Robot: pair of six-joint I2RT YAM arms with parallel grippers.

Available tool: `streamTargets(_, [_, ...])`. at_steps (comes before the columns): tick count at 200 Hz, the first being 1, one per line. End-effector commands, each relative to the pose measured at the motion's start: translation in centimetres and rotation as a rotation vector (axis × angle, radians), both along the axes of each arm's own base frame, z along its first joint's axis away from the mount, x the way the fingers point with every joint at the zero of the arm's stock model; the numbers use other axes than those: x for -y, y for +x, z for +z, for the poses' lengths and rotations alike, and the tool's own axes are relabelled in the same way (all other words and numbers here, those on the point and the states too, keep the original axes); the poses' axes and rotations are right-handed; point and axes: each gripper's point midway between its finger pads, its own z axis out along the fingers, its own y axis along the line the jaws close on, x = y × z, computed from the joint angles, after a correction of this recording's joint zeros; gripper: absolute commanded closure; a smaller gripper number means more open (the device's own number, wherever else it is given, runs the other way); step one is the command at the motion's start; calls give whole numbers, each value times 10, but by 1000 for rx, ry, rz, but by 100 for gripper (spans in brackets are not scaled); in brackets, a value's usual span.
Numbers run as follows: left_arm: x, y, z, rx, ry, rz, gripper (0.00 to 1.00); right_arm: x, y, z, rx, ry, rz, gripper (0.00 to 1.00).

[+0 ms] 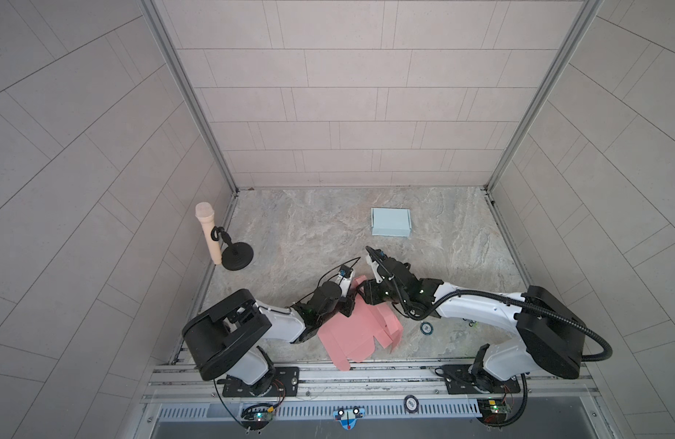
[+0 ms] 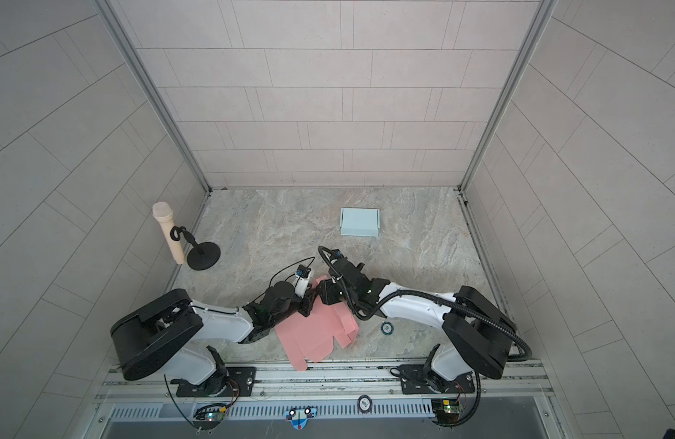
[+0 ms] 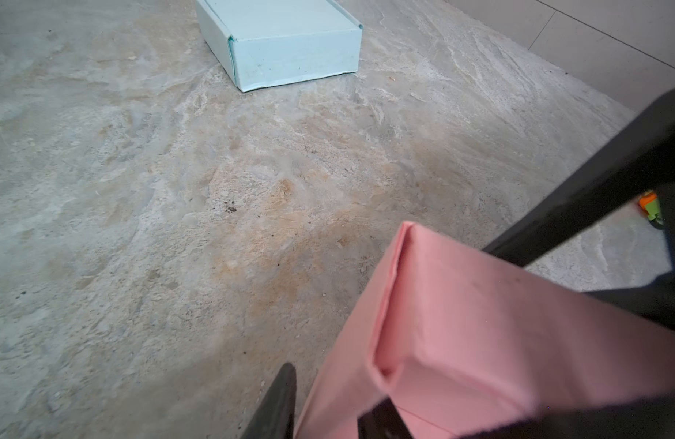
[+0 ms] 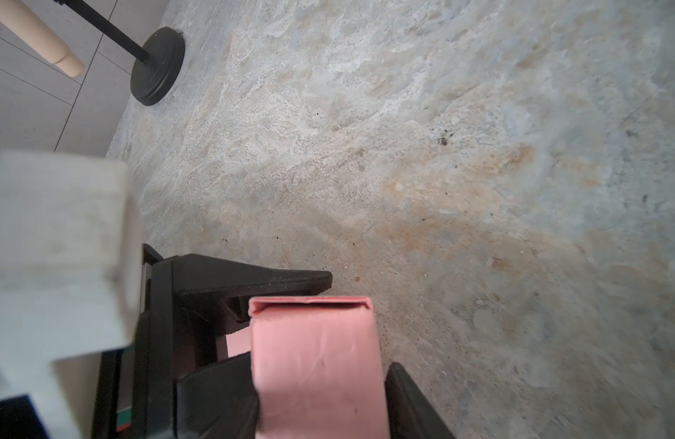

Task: Fold the paper box

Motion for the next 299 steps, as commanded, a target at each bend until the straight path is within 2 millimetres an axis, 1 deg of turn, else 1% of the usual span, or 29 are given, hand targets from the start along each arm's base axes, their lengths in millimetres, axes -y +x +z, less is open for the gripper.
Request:
streamTargets(1, [15,9,15,41,-38,-24,73,-8,-4,2,-19,33,25,51])
streamTargets(28, [17,9,14,43,-34,-32,84,-11,-5,6,-14,45,41,52])
streamTargets(42, [16,8,14,42,-36,-34,86,-12,-6,11,-8,61,49,52])
streamTargets(52, [15,7,13,40,-36,-33,86,-14,-8,16,-3,78,55,52])
streamTargets(73, [14,6,12,40,-37,-35,85,-13,-11,22,-1,100,57,48])
streamTargets(92, [14,5,13,40,-38,-38,85,-6,-12,23,5,101,35,44])
streamTargets(116, [13,3,12,36,-40,-38,85,5,-15,30,24,104,12,40])
streamTargets(142, [12,2,10,31,-42,-39,84,18,-15,37,54,93,-21,39])
streamTargets(159, [13,1,9,29,-42,-43,84,21,-12,41,63,113,-47,39])
streamTargets(180, [14,0,9,29,-40,-46,84,22,-6,40,57,137,-81,41])
streamTargets(213, [16,1,8,26,-39,-54,84,17,-1,26,22,112,-92,48])
streamTargets(242, [17,0,3,15,-43,-56,84,15,1,19,7,114,-97,52])
streamTargets(280, [17,3,14,34,-73,-43,80,21,2,8,-17,116,-115,55])
streamTargets(299, [20,7,18,39,-78,-43,78,22,2,8,-21,115,-114,55])
